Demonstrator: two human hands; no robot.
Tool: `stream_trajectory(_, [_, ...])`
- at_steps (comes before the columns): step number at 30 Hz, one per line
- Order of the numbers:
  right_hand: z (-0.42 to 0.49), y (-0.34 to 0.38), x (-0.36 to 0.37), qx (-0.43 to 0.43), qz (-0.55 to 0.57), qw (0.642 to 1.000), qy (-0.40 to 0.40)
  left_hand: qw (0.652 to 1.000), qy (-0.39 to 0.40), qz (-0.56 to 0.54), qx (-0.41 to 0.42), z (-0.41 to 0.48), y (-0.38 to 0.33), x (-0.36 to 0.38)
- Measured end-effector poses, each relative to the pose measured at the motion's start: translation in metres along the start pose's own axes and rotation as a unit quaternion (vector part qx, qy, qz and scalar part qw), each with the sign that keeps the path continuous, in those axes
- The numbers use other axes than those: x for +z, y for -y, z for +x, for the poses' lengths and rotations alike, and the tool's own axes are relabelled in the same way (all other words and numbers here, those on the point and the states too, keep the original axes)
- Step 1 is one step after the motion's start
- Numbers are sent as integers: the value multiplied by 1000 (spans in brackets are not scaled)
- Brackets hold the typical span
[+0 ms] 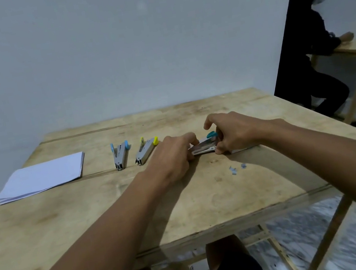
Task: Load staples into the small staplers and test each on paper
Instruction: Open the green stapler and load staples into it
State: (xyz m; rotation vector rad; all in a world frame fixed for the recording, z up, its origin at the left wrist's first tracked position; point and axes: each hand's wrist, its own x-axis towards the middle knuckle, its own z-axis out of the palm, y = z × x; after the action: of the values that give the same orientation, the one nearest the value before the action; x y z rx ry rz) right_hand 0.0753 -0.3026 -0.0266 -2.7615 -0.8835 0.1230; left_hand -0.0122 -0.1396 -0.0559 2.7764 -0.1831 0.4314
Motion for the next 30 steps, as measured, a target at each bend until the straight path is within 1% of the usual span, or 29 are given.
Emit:
stream_trajectory(3, [-2,4,-2,-18,-48,999,-5,999,-9,-25,-21,-1,1,-1])
stream_trajectory(5, [-2,5,-5,-21,-33,999,-12,997,-28,-64,-41,-2,1,-2])
stream_trajectory(7, [-2,4,-9,-12,20,1000,-17,995,-43,-83,-45,-3,0,-4])
stream_trajectory(9, [-1,4,-16,-3,98,995,-18,996,-35,-76,-42,-3,2,-4])
stream_trajectory(11, [-1,7,-24,8,207,978,-21,997,-37,-55,-41,-4,5,-5])
stream_trajectory(13, [-1,13,-32,14,290,956,-33,993,-73,-79,-46,-5,8,-6])
stream_trajectory(15, [1,20,-38,10,332,942,-50,980,-100,-154,-80,-6,7,-9])
stream_trajectory(18, [4,29,-41,27,385,918,-91,950,-110,-263,-129,-5,5,-11])
stream_trajectory(20, [5,36,-43,54,384,915,-110,909,-114,-370,-152,-5,3,-13])
stream_trajectory(21, [4,40,-44,70,380,916,-105,886,-114,-418,-164,-5,1,-15])
stream_trajectory(22, [4,45,-45,82,378,918,-91,867,-118,-453,-173,-5,-1,-16])
stream_trajectory(24, [2,53,-46,90,382,917,-69,844,-130,-490,-177,-6,-3,-20])
stream_trajectory(26, [2,61,-47,87,384,916,-79,836,-138,-502,-174,-7,-5,-24])
stream_trajectory(30, [4,75,-48,86,397,909,-99,839,-153,-494,-172,-10,-3,-29])
